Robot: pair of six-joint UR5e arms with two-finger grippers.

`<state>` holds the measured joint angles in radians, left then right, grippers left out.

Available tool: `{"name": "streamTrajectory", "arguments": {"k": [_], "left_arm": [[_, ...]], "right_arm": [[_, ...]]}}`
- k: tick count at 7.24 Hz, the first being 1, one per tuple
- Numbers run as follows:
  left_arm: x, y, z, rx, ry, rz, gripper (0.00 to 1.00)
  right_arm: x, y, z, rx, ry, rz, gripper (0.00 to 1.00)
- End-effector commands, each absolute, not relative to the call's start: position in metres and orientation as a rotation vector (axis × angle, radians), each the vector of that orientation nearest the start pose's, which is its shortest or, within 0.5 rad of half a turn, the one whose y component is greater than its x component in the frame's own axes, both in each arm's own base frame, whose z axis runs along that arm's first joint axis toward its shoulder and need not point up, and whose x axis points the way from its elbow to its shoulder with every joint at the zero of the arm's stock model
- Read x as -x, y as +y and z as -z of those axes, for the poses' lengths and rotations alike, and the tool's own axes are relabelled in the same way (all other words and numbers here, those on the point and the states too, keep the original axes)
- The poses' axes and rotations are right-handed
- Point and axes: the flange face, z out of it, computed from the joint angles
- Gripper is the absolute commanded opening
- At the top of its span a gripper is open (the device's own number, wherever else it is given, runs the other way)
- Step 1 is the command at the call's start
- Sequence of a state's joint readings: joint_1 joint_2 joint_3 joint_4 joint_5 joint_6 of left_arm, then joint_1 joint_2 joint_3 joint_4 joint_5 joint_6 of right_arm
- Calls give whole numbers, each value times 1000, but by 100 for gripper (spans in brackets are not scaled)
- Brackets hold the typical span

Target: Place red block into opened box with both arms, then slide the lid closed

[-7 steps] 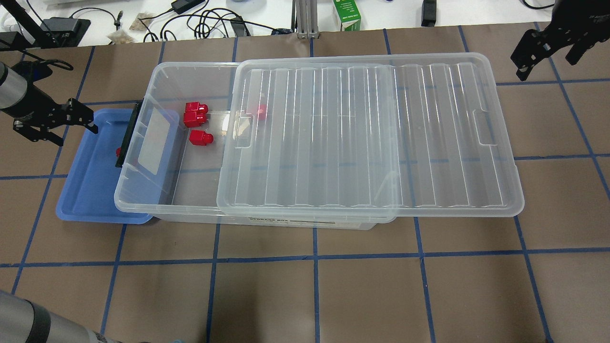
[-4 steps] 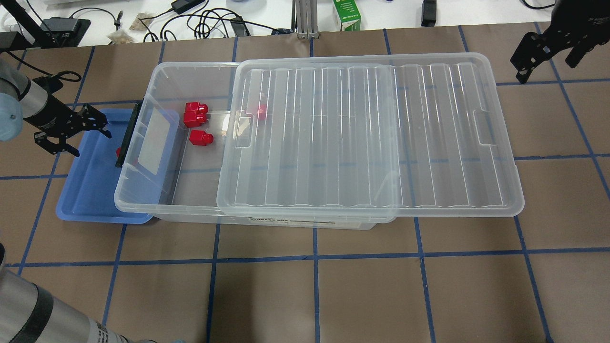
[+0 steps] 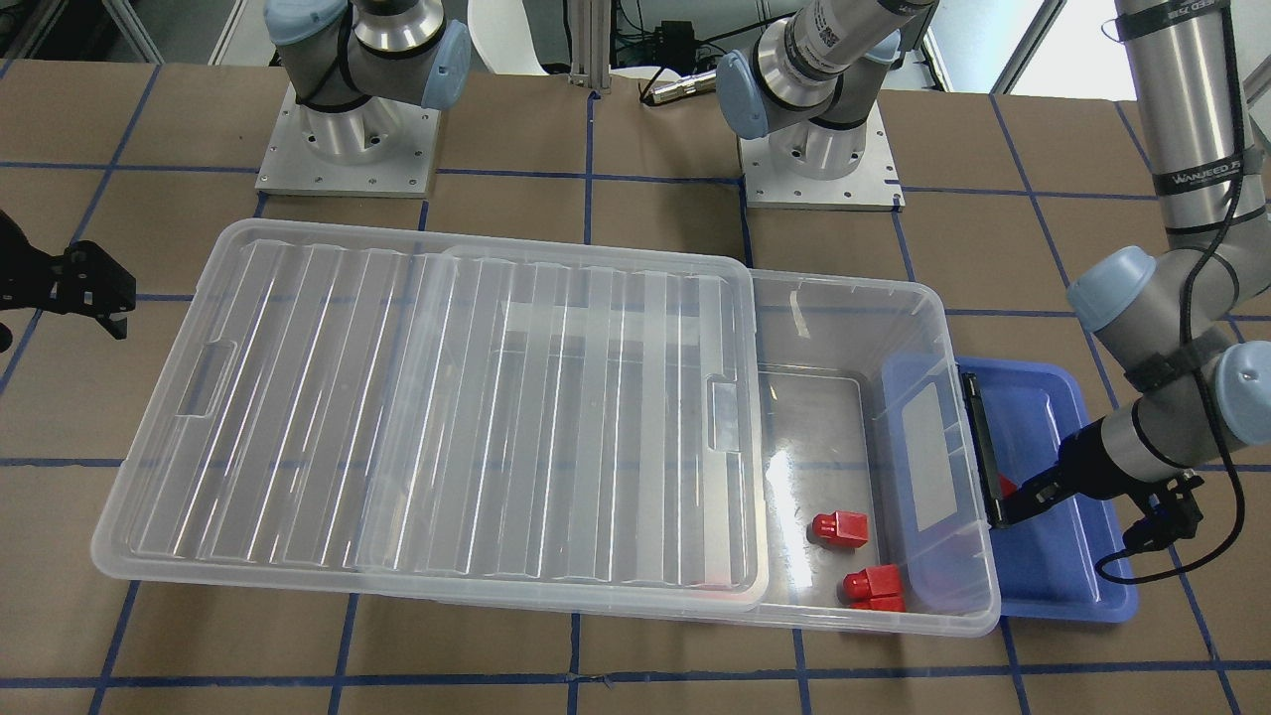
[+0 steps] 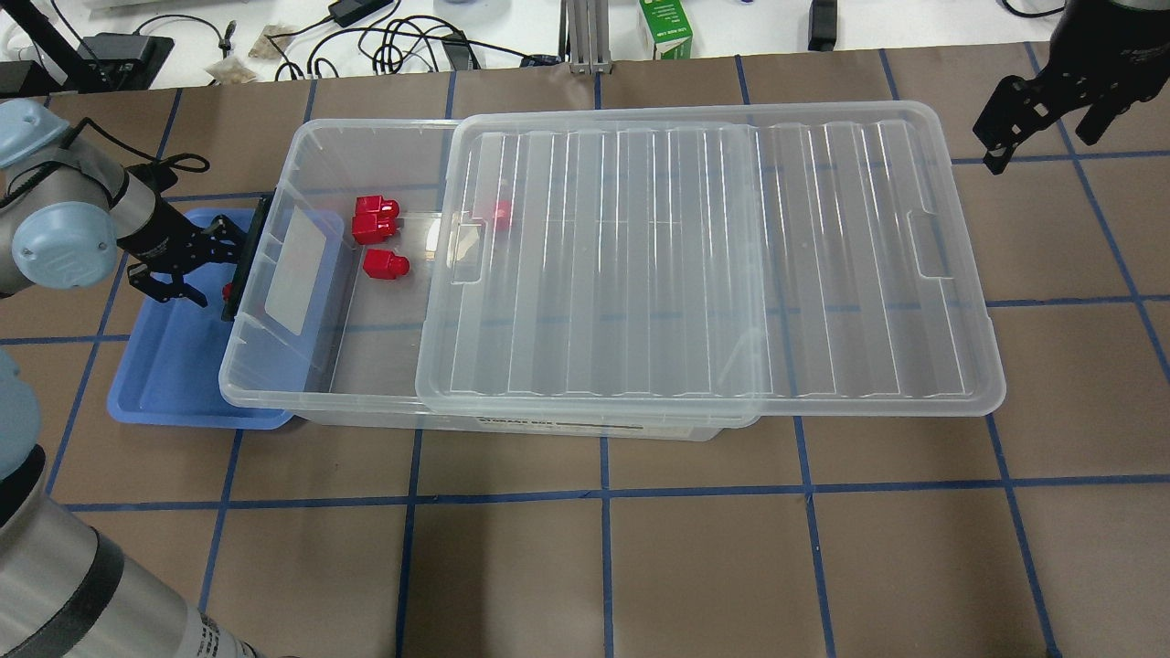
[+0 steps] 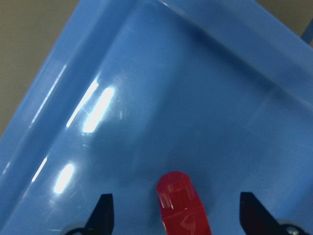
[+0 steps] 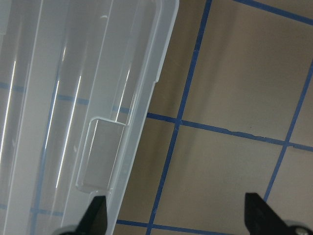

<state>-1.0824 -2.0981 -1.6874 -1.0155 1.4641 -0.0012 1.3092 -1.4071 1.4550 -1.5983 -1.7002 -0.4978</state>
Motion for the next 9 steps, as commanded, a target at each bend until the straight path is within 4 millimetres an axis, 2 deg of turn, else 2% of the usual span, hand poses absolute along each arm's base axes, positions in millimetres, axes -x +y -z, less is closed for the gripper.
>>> {"name": "streamTrajectory", "arguments": {"k": [1, 2, 4, 6, 7, 8, 9], "left_arm": [[-161, -612, -169, 810, 3170, -141, 46], [-160, -612, -170, 808, 3172, -140, 19], [-161, -613, -174, 800, 3173, -130, 0], [-156, -615, -207, 770, 3167, -87, 0], [-169, -611, -238, 787, 3167, -74, 0], [-173, -610, -273, 783, 3172, -122, 0], [-166, -615, -319, 755, 3181, -132, 0]], "right_arm": [[28, -569, -462, 385, 3229, -108, 100], [28, -569, -461, 386, 3229, -114, 100], [29, -569, -460, 383, 3229, -116, 100], [27, -569, -460, 390, 3227, -115, 100], [27, -568, -460, 391, 3225, -119, 100], [28, -568, -459, 386, 3227, -120, 100], [28, -568, -459, 383, 3228, -120, 100]]}}
